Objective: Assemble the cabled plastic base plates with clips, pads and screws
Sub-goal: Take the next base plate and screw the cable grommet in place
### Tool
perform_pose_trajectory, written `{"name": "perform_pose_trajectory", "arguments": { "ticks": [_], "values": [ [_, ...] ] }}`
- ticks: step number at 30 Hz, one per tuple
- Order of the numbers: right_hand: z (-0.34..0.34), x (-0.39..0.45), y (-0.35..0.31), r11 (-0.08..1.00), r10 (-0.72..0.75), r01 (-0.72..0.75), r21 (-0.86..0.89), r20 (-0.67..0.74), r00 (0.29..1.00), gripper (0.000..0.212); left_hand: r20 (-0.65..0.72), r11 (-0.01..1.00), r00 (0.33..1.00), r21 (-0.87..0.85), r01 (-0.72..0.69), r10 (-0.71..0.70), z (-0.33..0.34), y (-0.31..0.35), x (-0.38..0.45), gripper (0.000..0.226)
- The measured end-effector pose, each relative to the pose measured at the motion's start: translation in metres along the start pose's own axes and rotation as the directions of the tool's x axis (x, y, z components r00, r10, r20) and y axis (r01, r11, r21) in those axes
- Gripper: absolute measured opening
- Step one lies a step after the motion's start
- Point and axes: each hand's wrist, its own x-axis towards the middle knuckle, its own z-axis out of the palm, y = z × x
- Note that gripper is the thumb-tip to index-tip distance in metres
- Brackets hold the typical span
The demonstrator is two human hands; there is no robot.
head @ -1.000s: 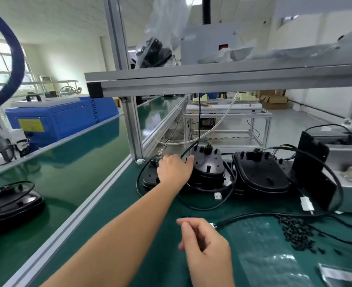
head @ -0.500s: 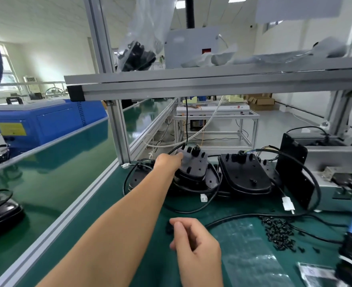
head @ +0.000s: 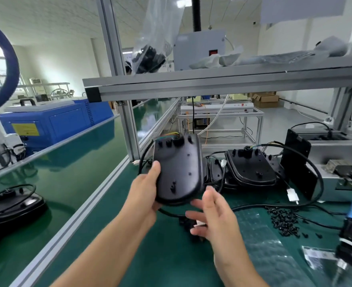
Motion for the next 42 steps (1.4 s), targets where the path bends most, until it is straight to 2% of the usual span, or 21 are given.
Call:
{"name": "perform_pose_trajectory", "arguments": {
  "ticks": [4,6,8,9,11,12,15,17,19,21,24,27,29,32,33,35,38,39,40,41,42],
  "values": [
    [-0.009,-0.003,-0.011,0.999,-0.011,0.014,0.046,-0.046,0.999,0.039,0.033,0.990,0.999,0.139,0.001,-0.006,-0.003,-0.034,-0.049,0.042],
    [-0.020,-0.004,-0.016,0.994,0.034,-0.026,0.107,-0.072,0.997,0.028,0.140,0.979,0.976,-0.102,0.179,-0.164,-0.012,-0.034,-0.054,0.043],
    [-0.031,-0.011,-0.026,0.984,0.051,-0.041,0.175,-0.055,0.997,0.029,0.262,0.812,0.896,-0.387,0.438,-0.358,-0.025,-0.030,-0.043,0.058],
    [-0.035,-0.016,-0.033,0.981,0.042,-0.034,0.189,-0.039,0.998,0.034,0.303,0.719,0.854,-0.461,0.520,-0.423,-0.030,-0.029,-0.034,0.070],
    [-0.046,-0.031,-0.043,0.986,0.014,-0.017,0.164,0.022,1.000,0.039,0.345,0.602,0.796,-0.523,0.603,-0.498,-0.032,-0.025,-0.015,0.093],
    [-0.050,-0.041,-0.047,0.989,0.010,-0.019,0.144,0.067,0.998,0.038,0.339,0.582,0.782,-0.528,0.618,-0.523,-0.030,-0.025,-0.006,0.094],
    [-0.064,-0.070,-0.054,0.996,0.050,-0.062,0.071,0.167,0.985,0.035,0.299,0.639,0.766,-0.426,0.641,-0.569,-0.015,-0.028,0.013,0.057],
    [-0.073,-0.087,-0.056,0.995,0.094,-0.099,0.026,0.152,0.984,0.033,0.319,0.711,0.746,-0.240,0.661,-0.585,-0.004,-0.030,0.010,0.021],
    [-0.081,-0.100,-0.057,0.989,0.137,-0.133,-0.060,0.073,0.988,0.029,0.382,0.779,0.743,-0.087,0.622,-0.550,0.002,-0.026,0.003,0.019],
    [-0.088,-0.107,-0.055,0.967,0.178,-0.176,-0.182,-0.008,0.984,0.033,0.402,0.848,0.781,-0.023,0.530,-0.478,0.004,-0.010,-0.005,0.020],
    [-0.089,-0.112,-0.047,0.911,0.306,-0.318,-0.264,-0.085,0.948,0.033,0.406,0.962,0.872,0.117,0.248,-0.275,0.003,0.020,-0.017,0.015],
    [-0.085,-0.112,-0.037,0.840,0.393,-0.415,-0.348,-0.136,0.909,0.030,0.421,0.977,0.899,0.209,0.036,-0.123,0.000,0.039,-0.030,0.017],
    [-0.079,-0.113,-0.028,0.776,0.389,-0.421,-0.470,-0.168,0.906,0.030,0.425,0.963,0.904,0.258,-0.079,-0.040,-0.007,0.041,-0.038,0.019],
    [-0.068,-0.115,-0.022,0.717,0.233,-0.362,-0.596,-0.285,0.930,0.027,0.380,0.924,0.922,0.322,-0.207,0.074,-0.024,0.030,-0.044,0.020],
    [-0.064,-0.115,-0.025,0.622,0.195,-0.341,-0.705,-0.282,0.939,0.030,0.358,0.918,0.929,0.327,-0.222,0.097,-0.031,0.026,-0.045,0.020],
    [-0.062,-0.112,-0.028,0.322,0.165,-0.260,-0.910,-0.216,0.962,0.045,0.308,0.930,0.945,0.301,-0.209,0.113,-0.044,0.019,-0.045,0.019],
    [-0.069,-0.101,-0.027,0.078,0.050,-0.169,-0.983,-0.165,0.985,0.075,0.266,0.946,0.959,0.277,-0.172,0.097,-0.056,0.013,-0.045,0.019],
    [-0.070,-0.098,-0.026,0.056,-0.004,-0.135,-0.989,-0.136,0.991,0.086,0.269,0.945,0.958,0.277,-0.172,0.096,-0.057,0.012,-0.044,0.018],
    [-0.069,-0.094,-0.027,0.118,-0.059,-0.082,-0.990,-0.090,0.994,0.093,0.275,0.944,0.956,0.279,-0.177,0.098,-0.056,0.010,-0.044,0.018],
    [-0.067,-0.088,-0.029,0.253,-0.092,-0.021,-0.967,-0.046,0.995,0.096,0.284,0.940,0.953,0.285,-0.187,0.104,-0.055,0.009,-0.045,0.018],
    [-0.063,-0.082,-0.034,0.445,-0.100,0.033,-0.895,-0.013,0.995,0.096,0.295,0.935,0.949,0.292,-0.200,0.111,-0.053,0.007,-0.046,0.017]
  ]
}}
